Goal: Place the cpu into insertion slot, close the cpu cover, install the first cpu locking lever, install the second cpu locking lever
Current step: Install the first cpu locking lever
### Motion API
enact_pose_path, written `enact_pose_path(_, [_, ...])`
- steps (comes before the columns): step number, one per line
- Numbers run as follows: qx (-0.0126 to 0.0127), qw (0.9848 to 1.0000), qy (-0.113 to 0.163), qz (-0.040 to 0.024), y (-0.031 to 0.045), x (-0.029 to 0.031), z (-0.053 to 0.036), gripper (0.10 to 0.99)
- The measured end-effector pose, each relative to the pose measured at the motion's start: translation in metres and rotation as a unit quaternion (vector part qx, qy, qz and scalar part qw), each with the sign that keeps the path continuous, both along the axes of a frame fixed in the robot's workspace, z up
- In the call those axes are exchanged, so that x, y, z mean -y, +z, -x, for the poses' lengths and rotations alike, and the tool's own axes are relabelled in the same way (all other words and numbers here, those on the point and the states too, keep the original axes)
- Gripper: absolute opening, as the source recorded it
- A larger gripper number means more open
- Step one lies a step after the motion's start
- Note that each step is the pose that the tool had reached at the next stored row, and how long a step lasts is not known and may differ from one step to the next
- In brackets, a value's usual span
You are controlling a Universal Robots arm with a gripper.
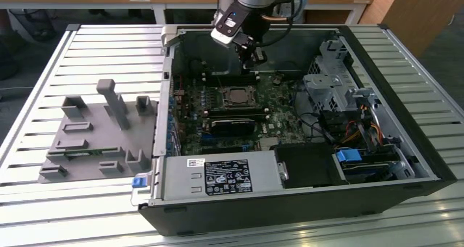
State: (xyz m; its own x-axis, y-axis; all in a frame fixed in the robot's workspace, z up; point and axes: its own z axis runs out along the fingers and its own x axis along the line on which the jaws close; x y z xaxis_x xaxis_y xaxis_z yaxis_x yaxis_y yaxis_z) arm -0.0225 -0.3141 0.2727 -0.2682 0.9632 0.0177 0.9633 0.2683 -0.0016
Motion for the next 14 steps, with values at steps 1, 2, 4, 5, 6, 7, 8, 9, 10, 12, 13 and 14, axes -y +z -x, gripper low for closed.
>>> enact_pose_path(1, [0.0000, 1.0000, 0.006, 0.0000, 0.0000, 0.0000, 0.0000, 0.106])
enact_pose_path(2, [0.0000, 0.9999, 0.013, 0.0000, 0.0000, 0.0000, 0.0000, 0.106])
enact_pose_path(4, [0.0000, 0.9997, 0.025, 0.0000, -0.0001, 0.0000, 0.0000, 0.106])
enact_pose_path(5, [0.0000, 0.9996, 0.029, 0.0000, -0.0001, 0.0000, 0.0000, 0.106])
enact_pose_path(6, [0.0000, 0.9994, 0.034, 0.0000, -0.0001, 0.0000, 0.0000, 0.106])
enact_pose_path(7, [0.0000, 0.9993, 0.038, 0.0000, -0.0001, 0.0000, 0.0000, 0.106])
enact_pose_path(8, [0.0000, 0.9991, 0.042, 0.0000, -0.0001, 0.0000, 0.0000, 0.106])
enact_pose_path(9, [0.0000, 0.9989, 0.047, 0.0000, -0.0001, 0.0000, 0.0000, 0.106])
enact_pose_path(10, [0.0000, 0.9987, 0.051, 0.0000, -0.0001, 0.0000, 0.0000, 0.106])
enact_pose_path(12, [0.0000, 0.9983, 0.059, 0.0000, -0.0001, 0.0000, 0.0000, 0.106])
enact_pose_path(13, [0.0000, 0.9980, 0.063, 0.0000, -0.0001, 0.0000, 0.0000, 0.106])
enact_pose_path(14, [0.0000, 0.9978, 0.066, 0.0000, -0.0001, 0.0000, 0.0000, 0.106])
